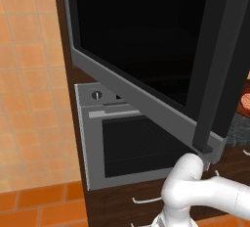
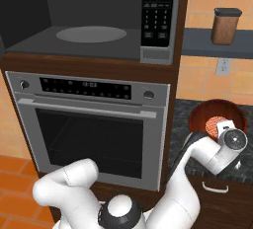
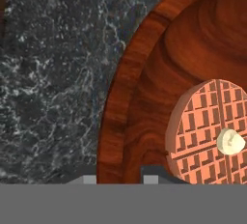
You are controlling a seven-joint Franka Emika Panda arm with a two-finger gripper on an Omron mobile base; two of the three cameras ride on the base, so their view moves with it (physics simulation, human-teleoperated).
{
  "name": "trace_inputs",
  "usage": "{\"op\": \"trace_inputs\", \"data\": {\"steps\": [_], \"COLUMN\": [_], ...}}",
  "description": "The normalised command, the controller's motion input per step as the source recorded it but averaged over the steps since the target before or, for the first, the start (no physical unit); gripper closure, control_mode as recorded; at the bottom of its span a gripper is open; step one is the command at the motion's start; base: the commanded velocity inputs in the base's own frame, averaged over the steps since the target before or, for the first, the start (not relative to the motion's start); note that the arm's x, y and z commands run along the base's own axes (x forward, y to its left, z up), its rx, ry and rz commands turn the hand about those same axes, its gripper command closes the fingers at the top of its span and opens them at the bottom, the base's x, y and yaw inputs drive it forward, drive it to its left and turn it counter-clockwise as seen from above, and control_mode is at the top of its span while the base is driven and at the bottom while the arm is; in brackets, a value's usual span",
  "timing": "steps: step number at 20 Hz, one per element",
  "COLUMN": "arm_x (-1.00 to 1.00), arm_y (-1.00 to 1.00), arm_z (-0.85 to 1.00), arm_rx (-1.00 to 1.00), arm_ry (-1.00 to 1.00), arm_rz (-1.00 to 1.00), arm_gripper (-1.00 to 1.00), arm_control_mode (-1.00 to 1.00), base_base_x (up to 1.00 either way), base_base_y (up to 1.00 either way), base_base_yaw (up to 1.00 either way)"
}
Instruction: Open the microwave, place the bowl with waffle inside the microwave, then close the microwave door and turn it on.
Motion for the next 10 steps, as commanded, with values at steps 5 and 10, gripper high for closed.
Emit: {"op": "trace_inputs", "data": {"steps": [5, 10], "arm_x": [-0.69, -1.00], "arm_y": [-0.73, -0.18], "arm_z": [0.86, 0.65], "arm_rx": [-0.21, -0.05], "arm_ry": [0.07, 0.03], "arm_rz": [0.02, 0.07], "arm_gripper": [1.00, 1.00], "arm_control_mode": [-1.00, -1.00], "base_base_x": [0.00, 0.00], "base_base_y": [0.00, 0.00], "base_base_yaw": [0.00, 0.00]}}
